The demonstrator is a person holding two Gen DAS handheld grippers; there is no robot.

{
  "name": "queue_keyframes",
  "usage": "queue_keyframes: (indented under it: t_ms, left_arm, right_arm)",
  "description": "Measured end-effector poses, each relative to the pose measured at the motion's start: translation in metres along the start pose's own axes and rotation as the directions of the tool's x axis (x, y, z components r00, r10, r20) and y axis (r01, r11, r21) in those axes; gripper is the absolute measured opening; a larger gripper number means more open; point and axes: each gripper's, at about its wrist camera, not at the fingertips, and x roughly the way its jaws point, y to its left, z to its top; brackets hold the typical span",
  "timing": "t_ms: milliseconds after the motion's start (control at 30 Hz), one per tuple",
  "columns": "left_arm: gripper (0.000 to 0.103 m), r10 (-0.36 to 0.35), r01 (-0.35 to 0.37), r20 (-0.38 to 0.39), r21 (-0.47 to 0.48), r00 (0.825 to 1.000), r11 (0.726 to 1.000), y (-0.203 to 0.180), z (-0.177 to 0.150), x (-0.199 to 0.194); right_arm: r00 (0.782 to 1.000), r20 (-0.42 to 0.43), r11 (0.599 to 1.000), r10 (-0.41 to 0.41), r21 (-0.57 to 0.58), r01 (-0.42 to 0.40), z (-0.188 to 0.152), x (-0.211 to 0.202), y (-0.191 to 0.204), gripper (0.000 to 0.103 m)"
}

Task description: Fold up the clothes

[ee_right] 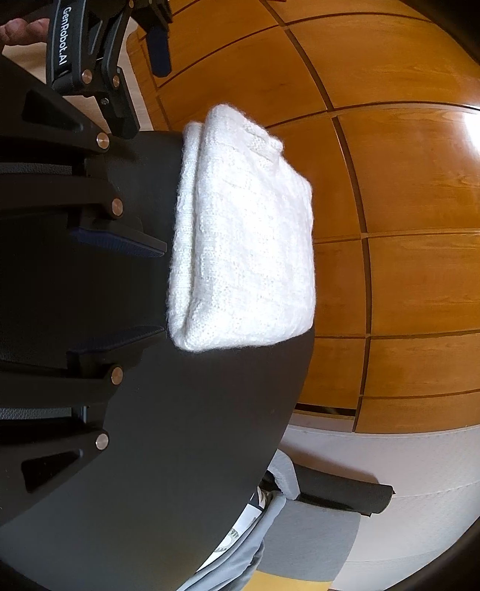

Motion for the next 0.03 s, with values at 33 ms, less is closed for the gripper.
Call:
queue_keyframes:
  t_ms: [33]
  left_arm:
    - [0.103,0.0,0.0,0.009,-0.006,1.0,1.0,0.0015,-0.001,-0.0008]
  right_arm:
    - [1.0,0.002,1.0,0.0,0.0,0.0,-0.0002,-0.0005,-0.0002,0.039]
